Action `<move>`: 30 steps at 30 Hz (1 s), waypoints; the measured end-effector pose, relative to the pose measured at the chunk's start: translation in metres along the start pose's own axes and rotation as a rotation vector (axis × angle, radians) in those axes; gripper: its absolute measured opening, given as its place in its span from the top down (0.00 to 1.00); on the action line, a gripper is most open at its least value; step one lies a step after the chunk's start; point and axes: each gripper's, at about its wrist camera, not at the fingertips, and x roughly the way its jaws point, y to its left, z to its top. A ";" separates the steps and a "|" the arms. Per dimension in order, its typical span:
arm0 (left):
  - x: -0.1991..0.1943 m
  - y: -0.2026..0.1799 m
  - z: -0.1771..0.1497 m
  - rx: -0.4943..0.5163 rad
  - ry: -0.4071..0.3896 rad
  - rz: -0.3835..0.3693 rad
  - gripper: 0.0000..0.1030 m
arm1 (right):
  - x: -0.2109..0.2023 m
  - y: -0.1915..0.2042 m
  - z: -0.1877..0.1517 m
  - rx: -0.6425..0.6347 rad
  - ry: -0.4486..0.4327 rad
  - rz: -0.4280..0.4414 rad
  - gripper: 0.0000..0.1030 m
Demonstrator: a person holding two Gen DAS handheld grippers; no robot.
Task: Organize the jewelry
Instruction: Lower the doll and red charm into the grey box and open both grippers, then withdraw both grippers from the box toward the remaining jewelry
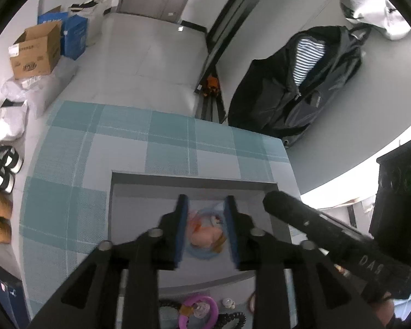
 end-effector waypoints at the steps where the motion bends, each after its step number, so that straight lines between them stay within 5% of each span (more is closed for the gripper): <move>1: 0.000 0.001 -0.001 -0.002 -0.003 0.010 0.63 | -0.003 -0.001 0.000 0.003 -0.009 -0.004 0.62; 3: -0.002 0.002 -0.005 -0.010 -0.004 0.030 0.52 | -0.008 -0.002 -0.001 0.000 -0.025 -0.003 0.58; 9: -0.021 0.002 -0.019 0.037 -0.029 0.098 0.51 | -0.033 -0.004 -0.009 -0.061 -0.087 -0.014 0.31; 14: -0.037 0.001 -0.035 0.063 -0.076 0.164 0.50 | -0.055 0.002 -0.020 -0.125 -0.141 -0.013 0.18; 21: -0.044 -0.009 -0.059 0.134 -0.092 0.224 0.50 | -0.074 0.010 -0.038 -0.199 -0.178 -0.009 0.05; 30: -0.050 -0.009 -0.086 0.143 -0.075 0.209 0.50 | -0.085 0.013 -0.059 -0.256 -0.174 -0.058 0.02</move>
